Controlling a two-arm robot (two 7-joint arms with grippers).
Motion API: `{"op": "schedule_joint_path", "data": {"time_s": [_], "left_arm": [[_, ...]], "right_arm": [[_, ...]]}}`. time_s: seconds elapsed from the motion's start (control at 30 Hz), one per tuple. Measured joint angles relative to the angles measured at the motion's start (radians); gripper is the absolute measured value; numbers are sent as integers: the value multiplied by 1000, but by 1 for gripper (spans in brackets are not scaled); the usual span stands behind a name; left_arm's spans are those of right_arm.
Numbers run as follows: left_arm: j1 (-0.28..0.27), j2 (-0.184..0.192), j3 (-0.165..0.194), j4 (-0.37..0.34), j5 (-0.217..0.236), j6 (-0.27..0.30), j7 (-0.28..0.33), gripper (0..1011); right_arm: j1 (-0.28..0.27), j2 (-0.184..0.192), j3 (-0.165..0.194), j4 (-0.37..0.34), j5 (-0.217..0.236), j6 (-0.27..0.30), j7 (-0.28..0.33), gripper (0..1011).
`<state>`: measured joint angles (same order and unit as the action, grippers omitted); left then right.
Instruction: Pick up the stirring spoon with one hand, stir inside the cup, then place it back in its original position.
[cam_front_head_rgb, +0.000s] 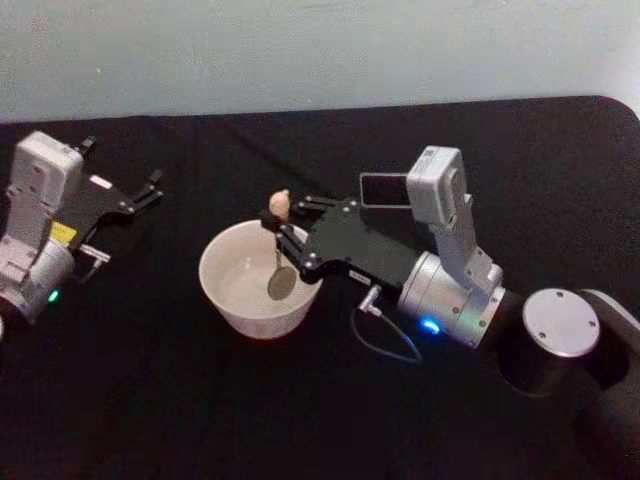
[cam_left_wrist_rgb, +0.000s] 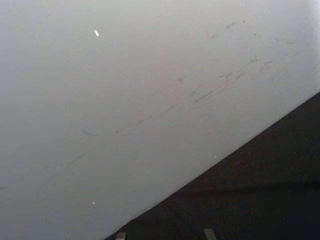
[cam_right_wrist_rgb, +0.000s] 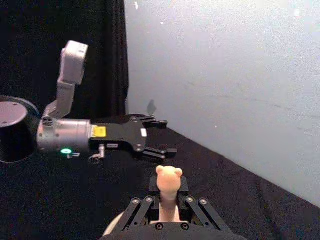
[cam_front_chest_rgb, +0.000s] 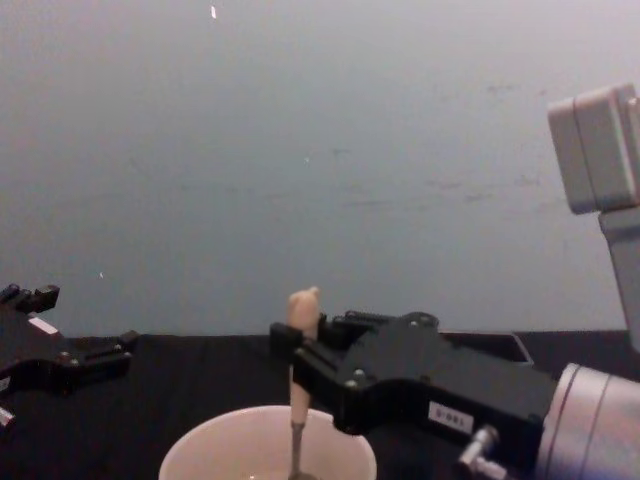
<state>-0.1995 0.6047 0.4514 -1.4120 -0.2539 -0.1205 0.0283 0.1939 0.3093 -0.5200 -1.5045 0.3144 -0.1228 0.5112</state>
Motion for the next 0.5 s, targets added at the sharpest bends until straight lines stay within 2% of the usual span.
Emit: {"op": "schedule_joint_path", "data": {"time_s": [0.2,0.5], "left_arm": [[0,0,0,0,0,0,0,1001],[0,0,0,0,0,0,0,1001]], "right_arm": [[-6,1,-14,-14,2,0,8,197],[7,-20,-45,-2,-5,-1,11,197]]}}
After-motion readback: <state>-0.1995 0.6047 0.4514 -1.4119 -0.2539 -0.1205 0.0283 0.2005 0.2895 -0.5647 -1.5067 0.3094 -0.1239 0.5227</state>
